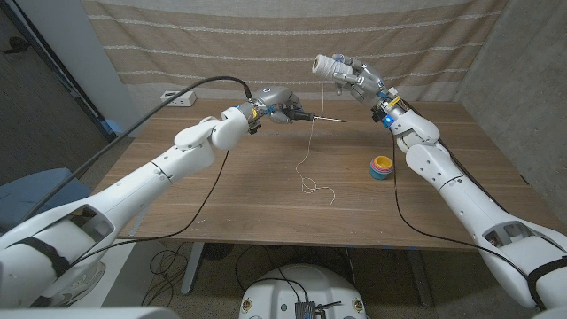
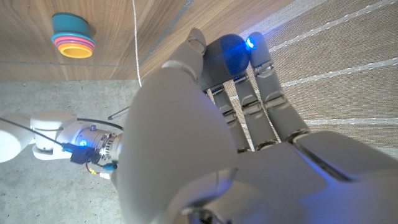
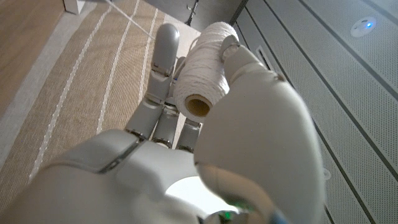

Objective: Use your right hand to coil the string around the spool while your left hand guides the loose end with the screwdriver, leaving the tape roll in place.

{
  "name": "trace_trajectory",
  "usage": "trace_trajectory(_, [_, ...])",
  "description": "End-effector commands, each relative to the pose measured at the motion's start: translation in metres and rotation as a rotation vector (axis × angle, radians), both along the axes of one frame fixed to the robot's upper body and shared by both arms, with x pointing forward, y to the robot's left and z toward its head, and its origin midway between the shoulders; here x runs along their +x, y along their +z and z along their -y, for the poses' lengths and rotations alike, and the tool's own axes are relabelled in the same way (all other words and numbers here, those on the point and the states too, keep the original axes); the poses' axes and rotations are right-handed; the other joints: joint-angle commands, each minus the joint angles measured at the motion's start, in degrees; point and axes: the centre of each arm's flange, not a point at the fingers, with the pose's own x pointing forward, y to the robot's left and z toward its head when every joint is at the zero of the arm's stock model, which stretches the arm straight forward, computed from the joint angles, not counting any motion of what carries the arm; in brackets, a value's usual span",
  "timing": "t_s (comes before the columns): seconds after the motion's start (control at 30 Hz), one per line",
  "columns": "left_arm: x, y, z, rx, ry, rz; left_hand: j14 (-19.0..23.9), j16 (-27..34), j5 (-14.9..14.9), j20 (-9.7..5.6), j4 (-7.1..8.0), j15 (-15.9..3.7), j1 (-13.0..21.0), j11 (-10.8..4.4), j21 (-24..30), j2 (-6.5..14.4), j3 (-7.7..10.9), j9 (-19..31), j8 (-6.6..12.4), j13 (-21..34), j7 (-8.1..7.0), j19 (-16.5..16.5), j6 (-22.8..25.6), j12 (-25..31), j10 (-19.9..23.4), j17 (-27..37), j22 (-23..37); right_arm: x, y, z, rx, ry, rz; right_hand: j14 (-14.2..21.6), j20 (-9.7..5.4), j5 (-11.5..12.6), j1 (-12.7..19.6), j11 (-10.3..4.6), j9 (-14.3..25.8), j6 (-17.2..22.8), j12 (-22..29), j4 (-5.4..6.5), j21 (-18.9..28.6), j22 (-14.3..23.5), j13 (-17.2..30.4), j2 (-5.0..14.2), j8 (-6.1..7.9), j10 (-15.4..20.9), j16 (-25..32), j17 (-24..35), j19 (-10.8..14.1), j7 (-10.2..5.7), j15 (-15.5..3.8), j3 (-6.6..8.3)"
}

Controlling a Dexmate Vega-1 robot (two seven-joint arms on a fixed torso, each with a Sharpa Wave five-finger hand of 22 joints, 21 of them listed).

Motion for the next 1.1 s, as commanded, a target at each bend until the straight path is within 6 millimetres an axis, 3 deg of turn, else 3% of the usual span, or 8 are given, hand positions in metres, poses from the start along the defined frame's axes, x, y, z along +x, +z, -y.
trace_trajectory(0.03, [-0.019,0.001,-0.010,-0.037,-0.040,-0.030,7.9,0.1,0.4,-7.06,0.76,-10.77,7.8,0.04,0.6,8.0,1.27,0.2,-0.01,0.3,4.70,0.1,8.0,-0.4,0.5,0.2,0.2,0.020,-0.025,0.039,0.275,-0.296,-0.088,22.8,-8.59,0.1,7.7,4.17,0.1,6.5,-0.2,0.09,0.4,0.0,4.9,7.40,0.20,14.1,0.0,0.3,-9.4,6.17,-16.51,0.66])
trace_trajectory(0.67, [-0.049,0.023,-0.031,-0.082,-0.013,0.040,8.0,0.0,0.4,-7.04,0.75,-10.73,7.9,-0.01,0.7,8.0,1.32,0.3,-0.16,0.4,4.68,0.0,8.1,-0.6,0.6,0.3,0.2,0.042,-0.087,0.093,0.310,-0.639,-0.251,23.0,-8.53,0.2,7.7,4.28,0.0,6.7,-0.5,0.07,1.0,-0.1,4.8,7.26,0.19,14.3,-0.3,0.3,-9.8,6.06,-16.43,0.73])
trace_trajectory(1.1, [-0.060,0.038,-0.041,-0.130,-0.007,0.111,7.9,-0.1,0.4,-7.05,0.79,-10.81,7.8,-0.06,0.7,8.0,1.33,0.4,-0.21,0.6,4.73,0.0,8.2,-0.9,0.7,0.4,0.2,0.034,-0.113,0.108,0.116,-0.840,-0.276,23.0,-8.48,0.2,7.6,4.35,0.0,6.9,-0.7,0.13,1.4,-0.2,5.0,7.23,0.18,14.3,-0.6,0.4,-10.0,6.23,-16.31,0.82])
